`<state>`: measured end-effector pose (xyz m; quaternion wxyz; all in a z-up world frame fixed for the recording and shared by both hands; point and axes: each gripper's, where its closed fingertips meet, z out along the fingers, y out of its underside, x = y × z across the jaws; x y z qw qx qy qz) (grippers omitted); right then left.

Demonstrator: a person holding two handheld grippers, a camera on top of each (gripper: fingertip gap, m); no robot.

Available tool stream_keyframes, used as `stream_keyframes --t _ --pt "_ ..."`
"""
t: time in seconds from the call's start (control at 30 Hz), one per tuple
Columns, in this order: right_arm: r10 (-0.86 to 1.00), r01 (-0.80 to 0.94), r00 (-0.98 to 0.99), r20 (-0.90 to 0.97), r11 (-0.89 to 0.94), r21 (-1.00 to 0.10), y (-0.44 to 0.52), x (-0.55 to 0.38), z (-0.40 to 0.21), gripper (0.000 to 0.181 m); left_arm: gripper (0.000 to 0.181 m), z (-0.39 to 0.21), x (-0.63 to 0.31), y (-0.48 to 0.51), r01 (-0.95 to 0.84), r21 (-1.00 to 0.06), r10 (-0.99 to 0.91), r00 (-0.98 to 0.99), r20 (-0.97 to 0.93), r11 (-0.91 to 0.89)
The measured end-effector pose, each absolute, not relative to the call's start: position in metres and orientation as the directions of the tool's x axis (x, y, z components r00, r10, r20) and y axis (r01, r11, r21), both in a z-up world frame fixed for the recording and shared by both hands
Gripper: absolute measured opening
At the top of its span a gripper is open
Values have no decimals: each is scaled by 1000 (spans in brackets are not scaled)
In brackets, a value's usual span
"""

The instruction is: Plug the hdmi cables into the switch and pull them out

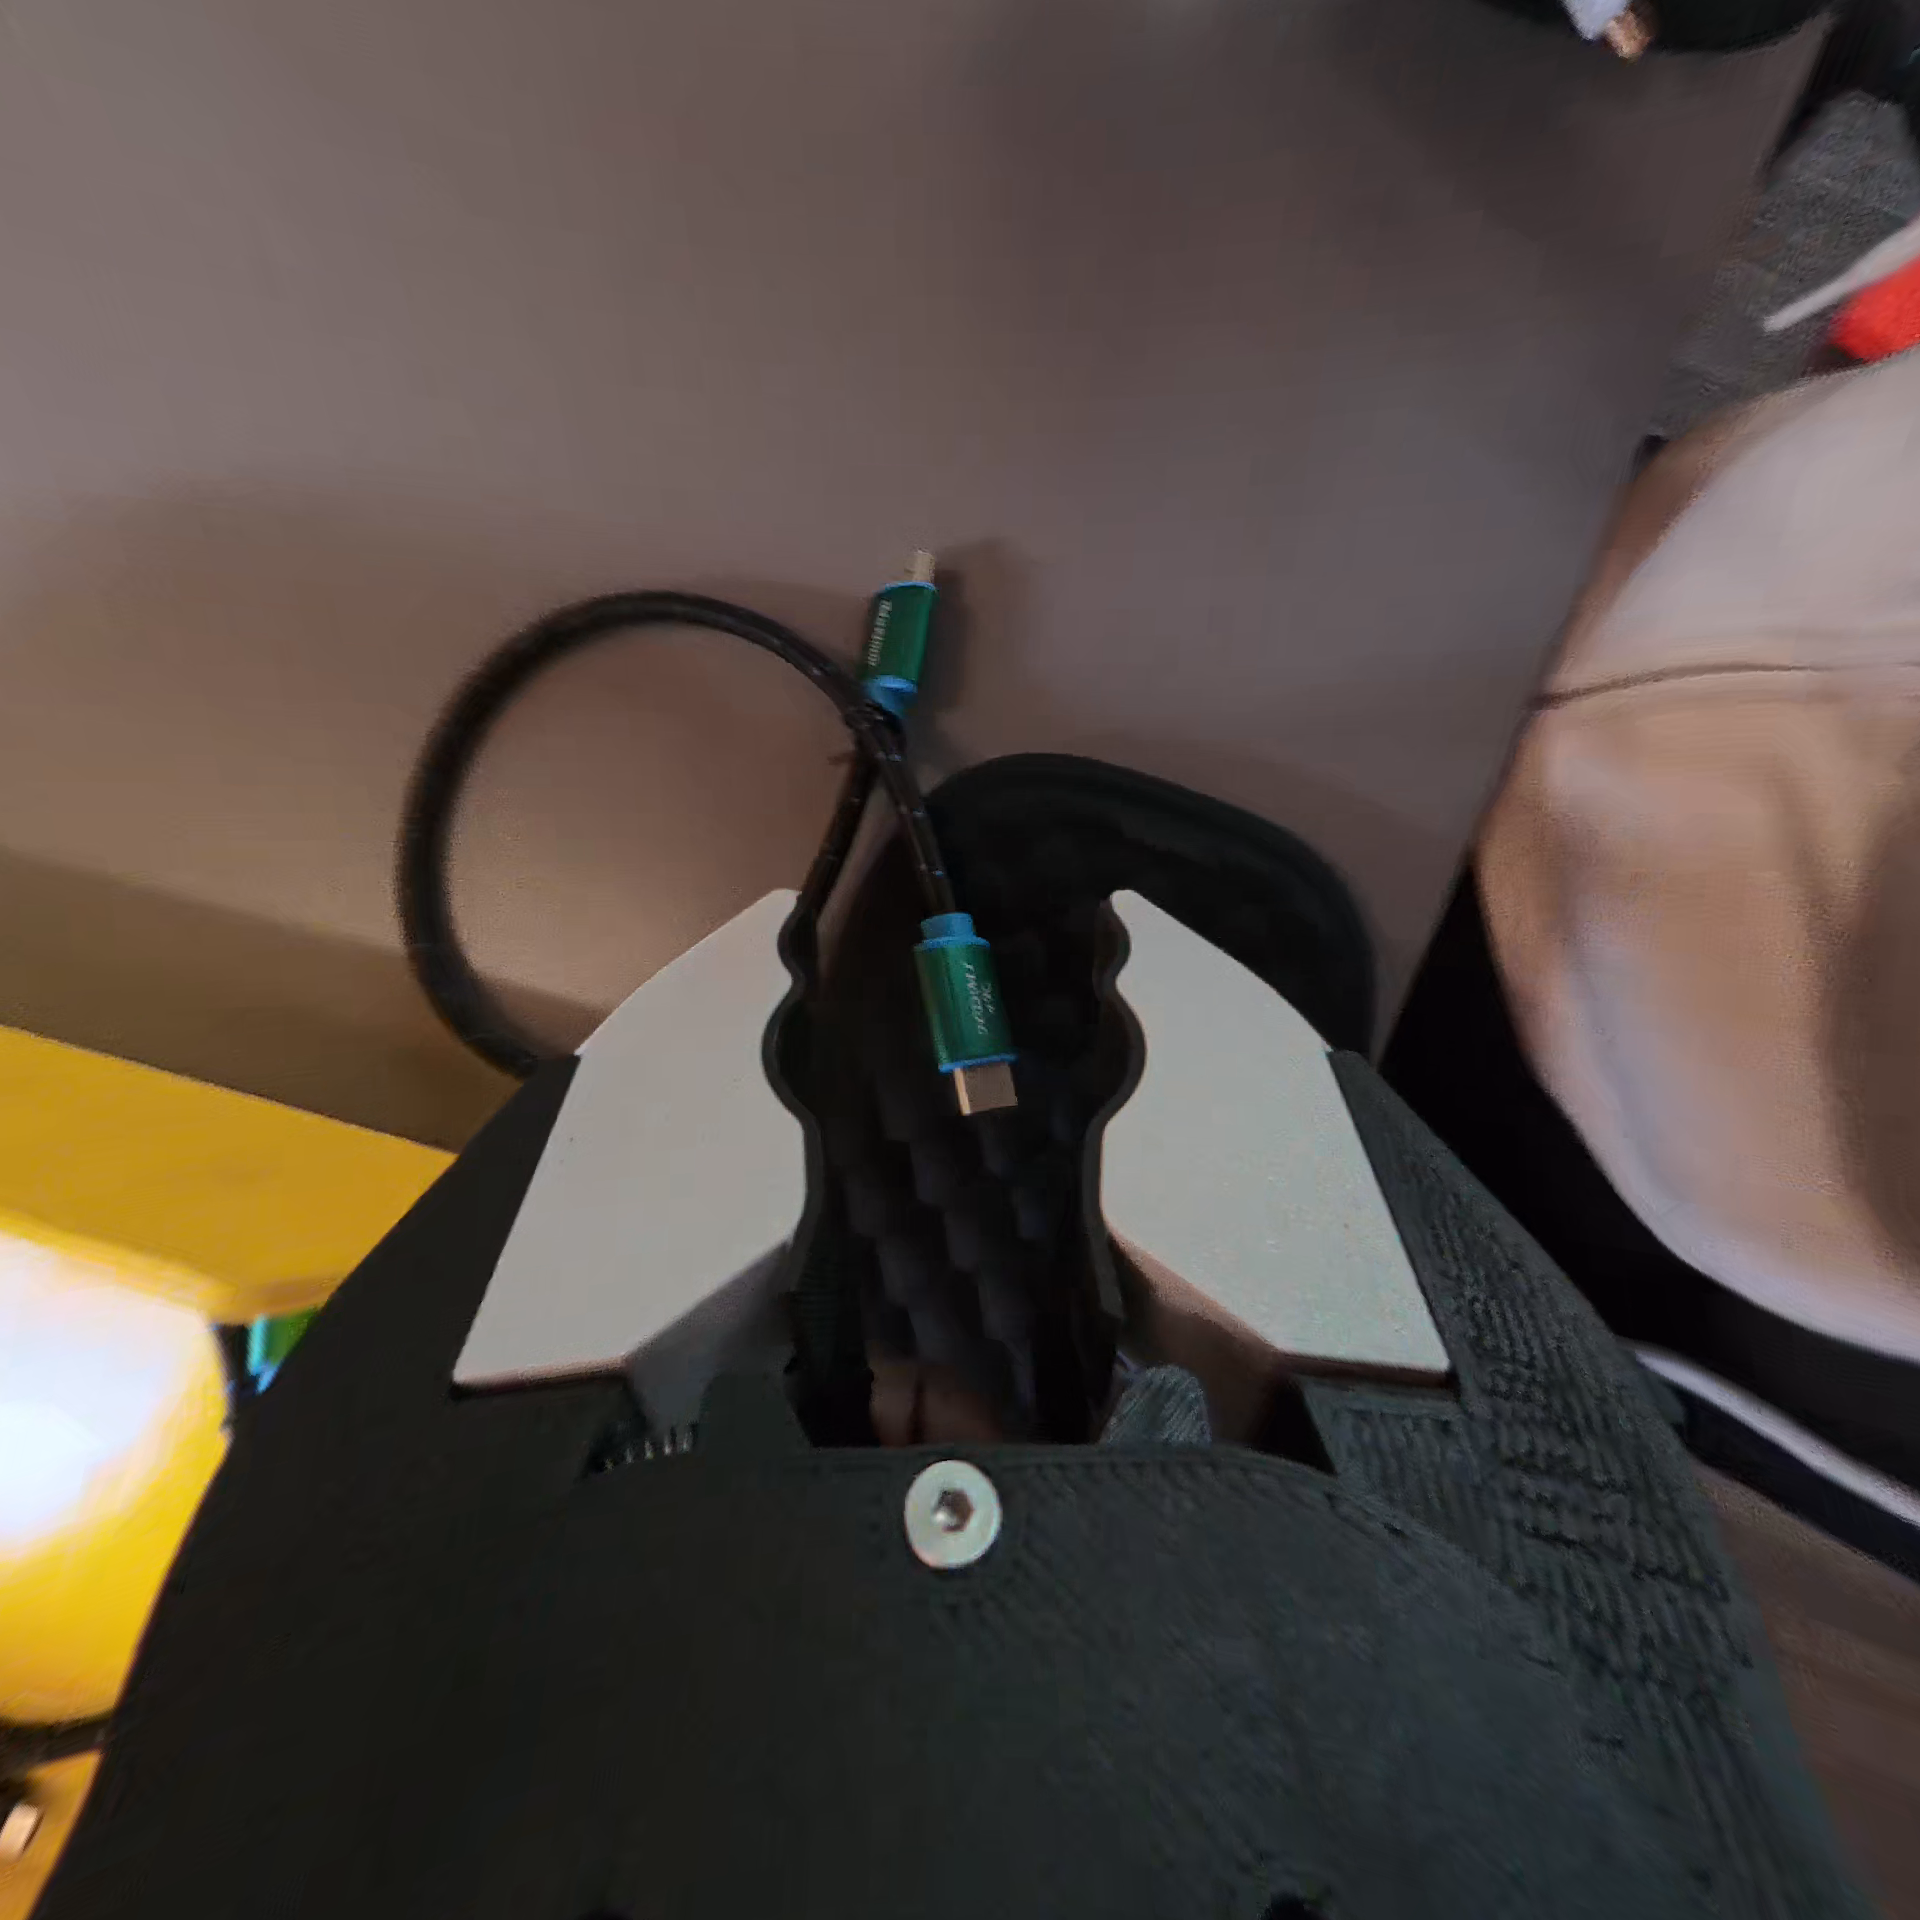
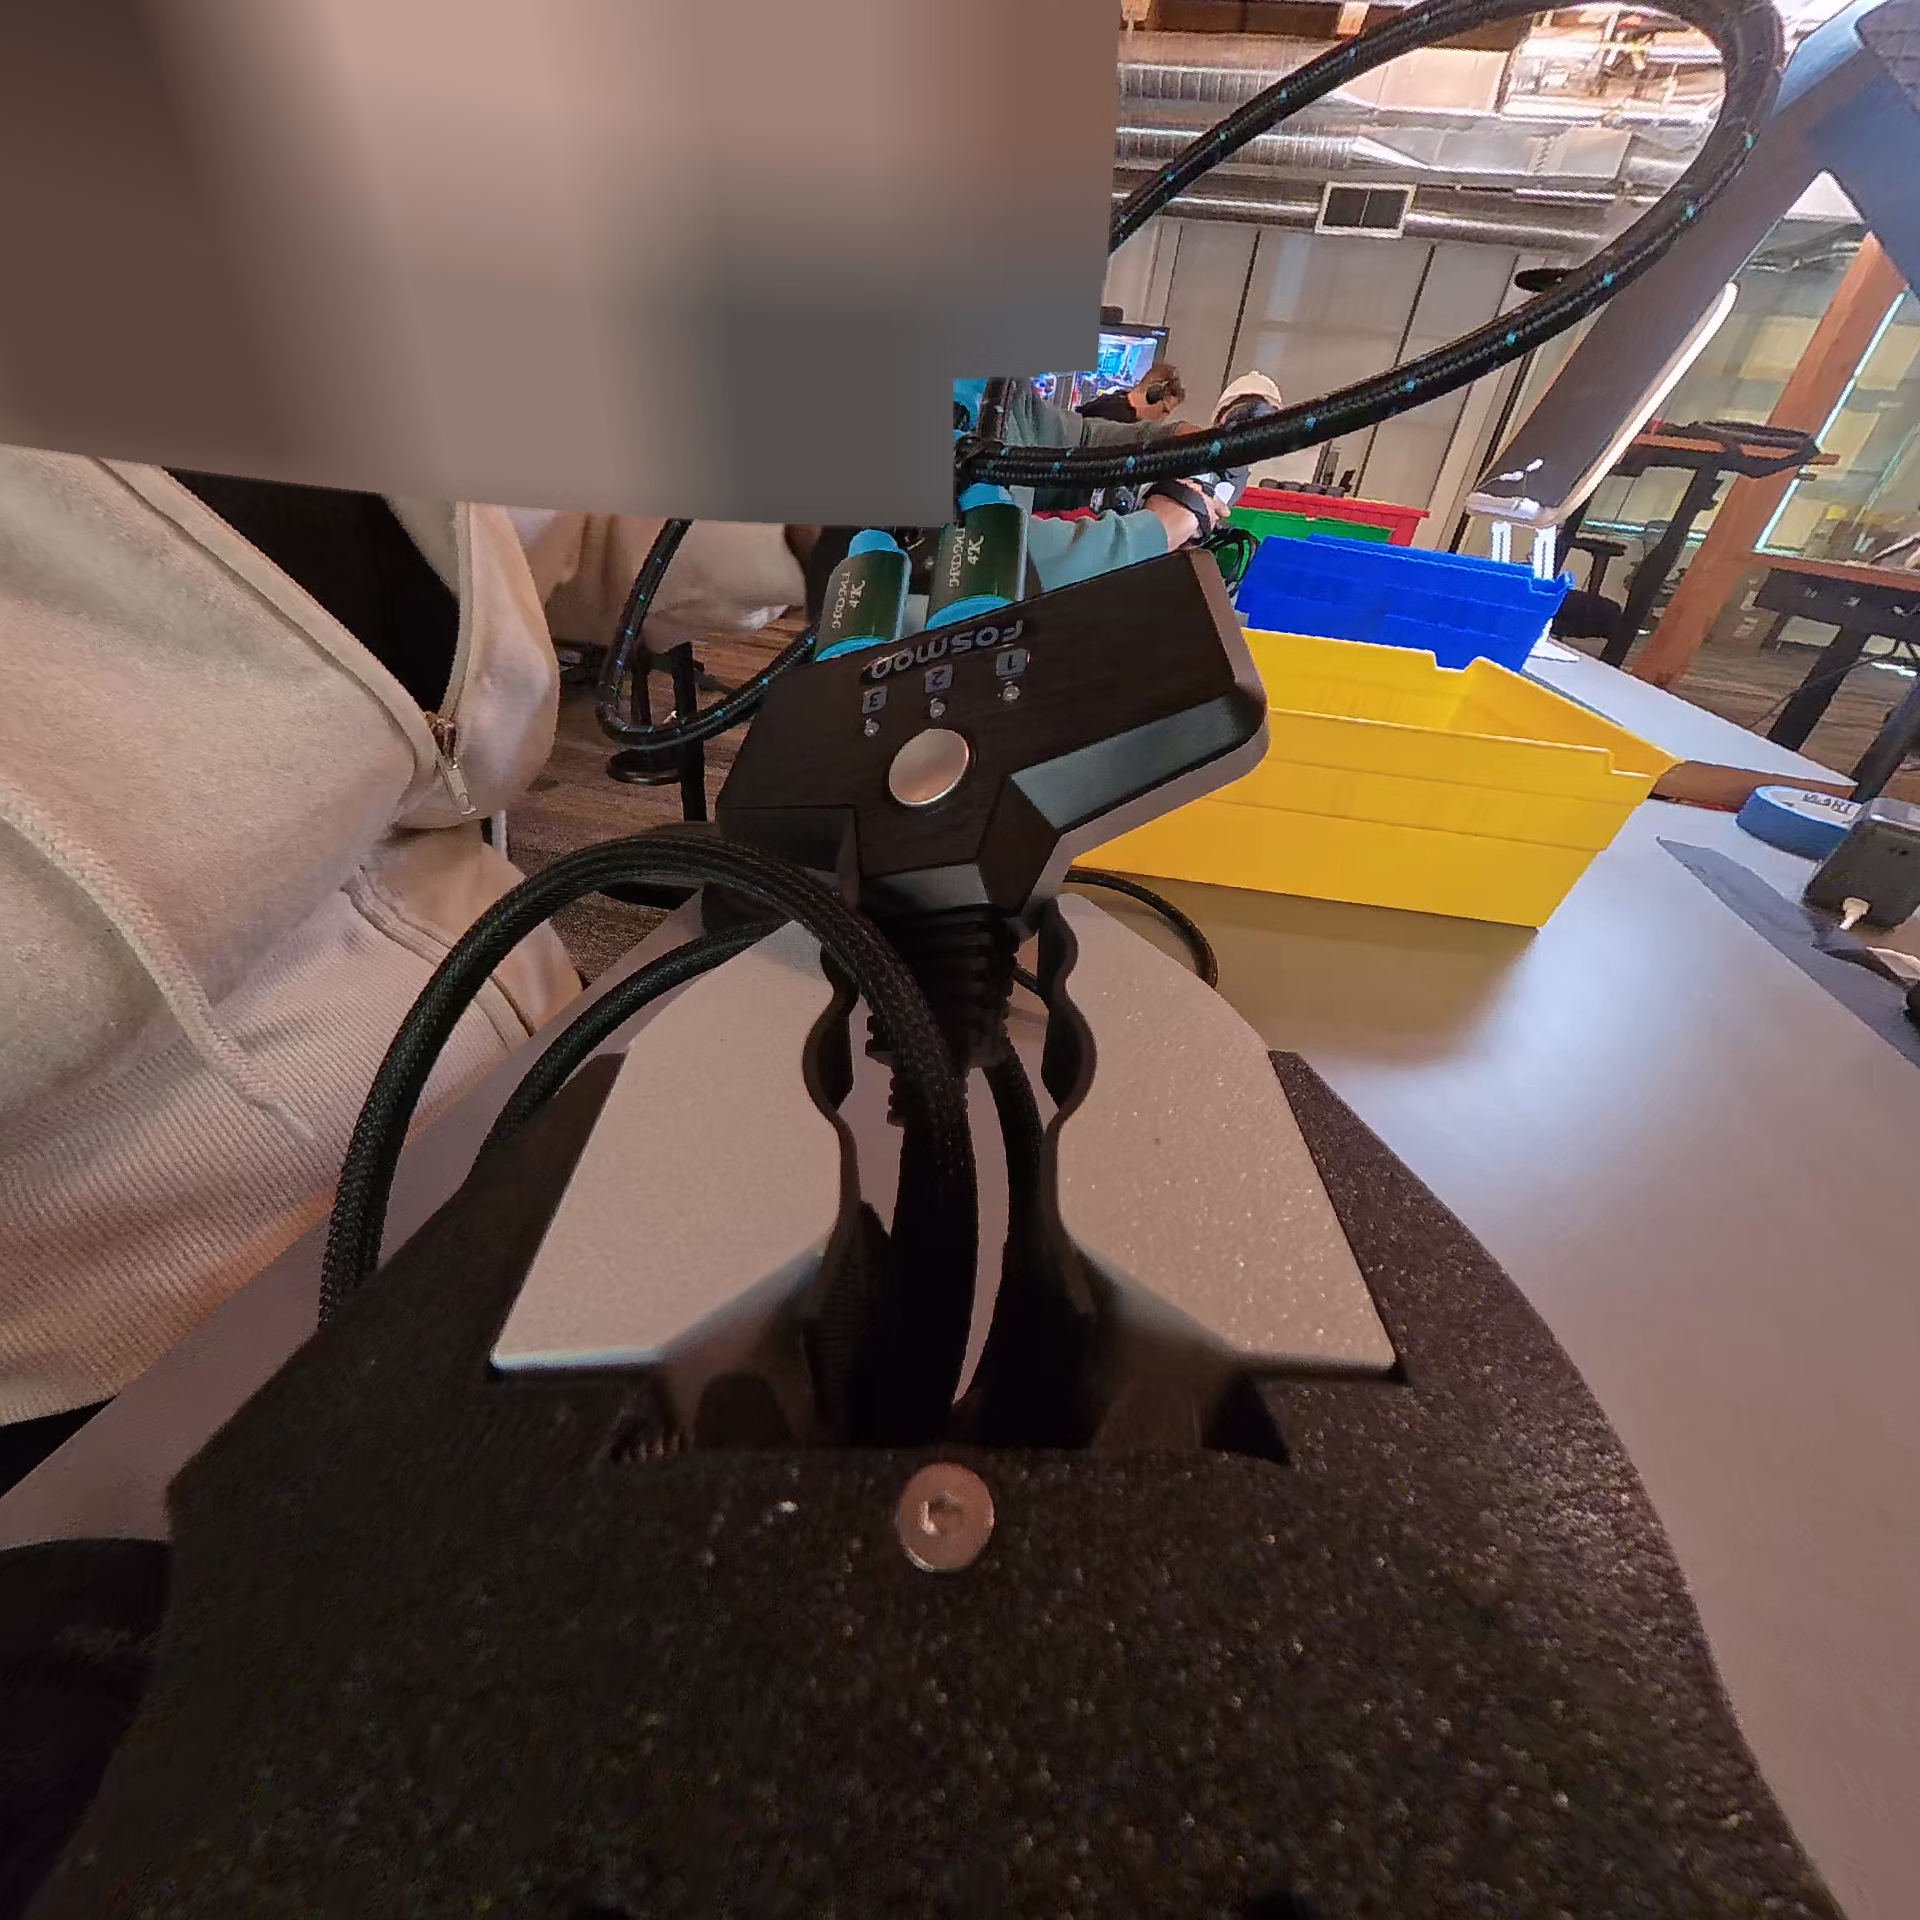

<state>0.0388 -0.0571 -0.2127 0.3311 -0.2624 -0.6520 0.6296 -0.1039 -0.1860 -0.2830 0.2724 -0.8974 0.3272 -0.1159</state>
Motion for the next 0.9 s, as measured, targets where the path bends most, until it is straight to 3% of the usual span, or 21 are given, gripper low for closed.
stream_keyframes --t 0.13,0.27,0.3,0.33,0.5,0.7,0.9 --pt "754 -78 -648 105 71 -994 -58 40 -212 34 38 -282 -120 -175 -516 -450 -627 767 136 -729" --pt "752 -78 -650 109 77 -994 -58 41 -212 34 39 -307 -121 -196 -538 -249 -591 764 258 -805" --pt "751 -81 -651 112 78 -994 -58 42 -211 34 29 -311 -117 -201 -534 -238 -584 764 274 -811" --pt "750 -84 -651 114 77 -993 -58 42 -211 34 15 -314 -113 -203 -506 -248 -561 778 281 -826" --pt "749 -94 -652 117 74 -993 -58 44 -208 33 13 -308 -97 -209 -217 -419 -396 824 405 -882" --pt "750 -78 -652 114 83 -993 -59 42 -212 34 11 -292 -100 -201 219 -535 -195 767 611 -816" --pt "745 -48 -660 93 82 -996 -59 40 -218 34 15 -299 -73 -212 182 -581 -301 712 634 -794"
